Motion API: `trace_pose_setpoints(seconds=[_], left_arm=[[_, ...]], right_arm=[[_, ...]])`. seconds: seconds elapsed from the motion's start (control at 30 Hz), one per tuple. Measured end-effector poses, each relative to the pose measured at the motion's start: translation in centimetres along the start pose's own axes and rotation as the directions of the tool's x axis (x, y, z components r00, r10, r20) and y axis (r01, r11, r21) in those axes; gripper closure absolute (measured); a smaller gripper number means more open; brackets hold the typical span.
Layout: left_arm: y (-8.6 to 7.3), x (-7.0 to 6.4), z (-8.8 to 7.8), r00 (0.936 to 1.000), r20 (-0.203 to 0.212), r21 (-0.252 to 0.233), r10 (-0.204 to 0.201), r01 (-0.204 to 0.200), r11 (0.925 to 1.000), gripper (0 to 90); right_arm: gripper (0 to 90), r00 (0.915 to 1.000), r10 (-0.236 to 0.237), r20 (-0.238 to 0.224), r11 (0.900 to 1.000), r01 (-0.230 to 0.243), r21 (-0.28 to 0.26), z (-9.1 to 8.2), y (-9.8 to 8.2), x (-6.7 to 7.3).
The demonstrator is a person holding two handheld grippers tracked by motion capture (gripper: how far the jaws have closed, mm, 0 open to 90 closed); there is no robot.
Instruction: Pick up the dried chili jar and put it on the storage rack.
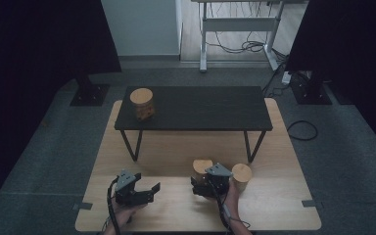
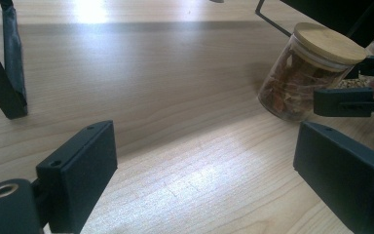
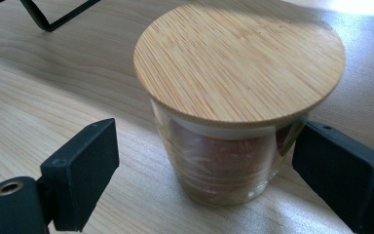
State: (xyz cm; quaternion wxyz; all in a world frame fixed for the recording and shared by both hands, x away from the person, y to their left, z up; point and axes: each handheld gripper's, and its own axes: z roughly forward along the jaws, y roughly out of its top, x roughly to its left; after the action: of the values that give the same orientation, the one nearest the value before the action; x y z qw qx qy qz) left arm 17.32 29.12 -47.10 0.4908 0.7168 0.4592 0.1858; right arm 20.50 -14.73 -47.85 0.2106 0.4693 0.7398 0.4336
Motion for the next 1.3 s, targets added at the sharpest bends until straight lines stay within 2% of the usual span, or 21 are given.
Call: trace_pose_setpoints(seconds=[0.43, 1.0, 1.3], left_arm=[[0.0, -0.1, 0.0, 1.0, 0.006, -0.001, 0.003, -0.003, 1.0, 8.5], [-0.1, 0.0, 0.0, 1.0, 0.009, -0.004, 0.002, -0.002, 1.0, 9.0], [-0.1, 0.0, 0.0, 0.9999, 0.01, -0.003, 0.004, -0.004, 1.0, 9.0]], right_arm=[[8.8, 0.9982, 0.034, 0.049, 0.999, -0.034, 0.011, 0.8, 0.3, 0.8], [7.7, 0.9953, 0.058, 0.077, 0.998, -0.06, 0.021, 2.0, 0.9, 1.3], [7.5, 0.9953, 0.061, 0.076, 0.998, -0.063, 0.03, 2.7, 1.2, 1.1]])
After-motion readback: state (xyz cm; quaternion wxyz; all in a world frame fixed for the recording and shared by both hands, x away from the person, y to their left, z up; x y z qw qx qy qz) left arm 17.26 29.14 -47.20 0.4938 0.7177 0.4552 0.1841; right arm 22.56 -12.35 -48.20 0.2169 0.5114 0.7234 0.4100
